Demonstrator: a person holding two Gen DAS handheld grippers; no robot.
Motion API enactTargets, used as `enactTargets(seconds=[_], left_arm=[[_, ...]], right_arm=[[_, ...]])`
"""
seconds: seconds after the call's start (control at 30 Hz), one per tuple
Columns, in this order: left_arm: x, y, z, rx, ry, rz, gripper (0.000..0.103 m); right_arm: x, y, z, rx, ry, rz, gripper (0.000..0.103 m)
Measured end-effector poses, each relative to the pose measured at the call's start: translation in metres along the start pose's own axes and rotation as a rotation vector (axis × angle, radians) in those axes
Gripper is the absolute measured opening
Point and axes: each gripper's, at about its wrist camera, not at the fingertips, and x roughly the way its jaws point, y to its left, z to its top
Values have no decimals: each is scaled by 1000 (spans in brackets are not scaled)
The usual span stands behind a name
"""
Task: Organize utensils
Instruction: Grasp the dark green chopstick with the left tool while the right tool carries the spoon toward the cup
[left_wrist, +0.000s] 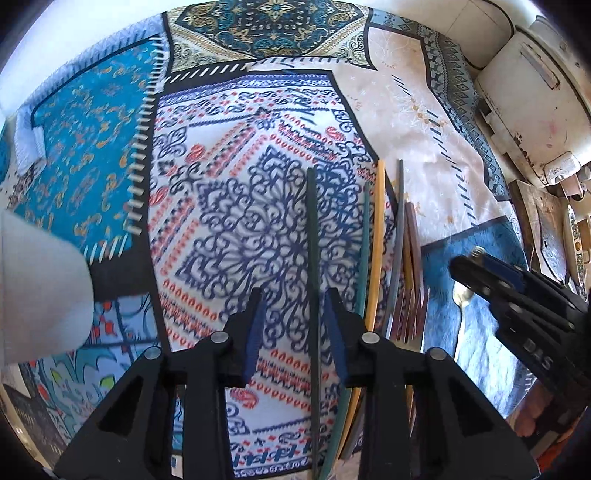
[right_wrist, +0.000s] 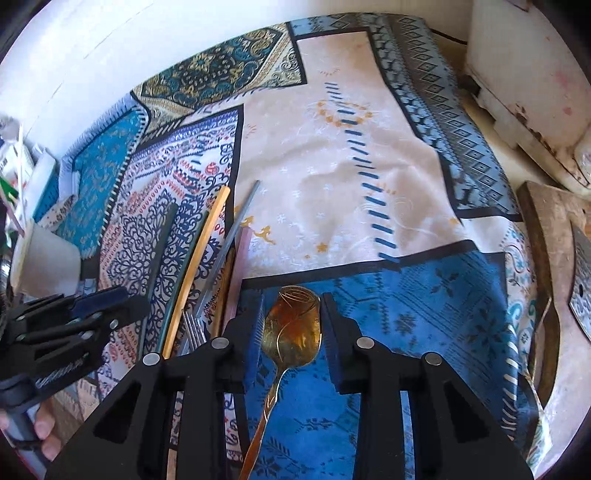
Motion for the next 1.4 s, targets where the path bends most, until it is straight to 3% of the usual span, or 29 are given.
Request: enactTargets(seconds=[0.2, 0.37, 0.63, 0.83, 1.4], left_arm=[[8, -13, 17, 34, 3, 12, 30], [14, -20, 28, 81, 12, 67, 5], [12, -19, 29, 53, 11, 56, 4], [-22, -21, 3, 70, -79, 69, 4], [-125, -9, -14, 19, -328, 46, 4]], right_arm=[[-16, 1, 8, 17, -48, 13, 27], [-30, 2, 16, 21, -89, 36, 27], [-63, 3, 24, 19, -157, 61, 27], [-82, 5, 22, 14, -206, 65, 27], [-119, 30, 21, -25, -292, 63, 26]])
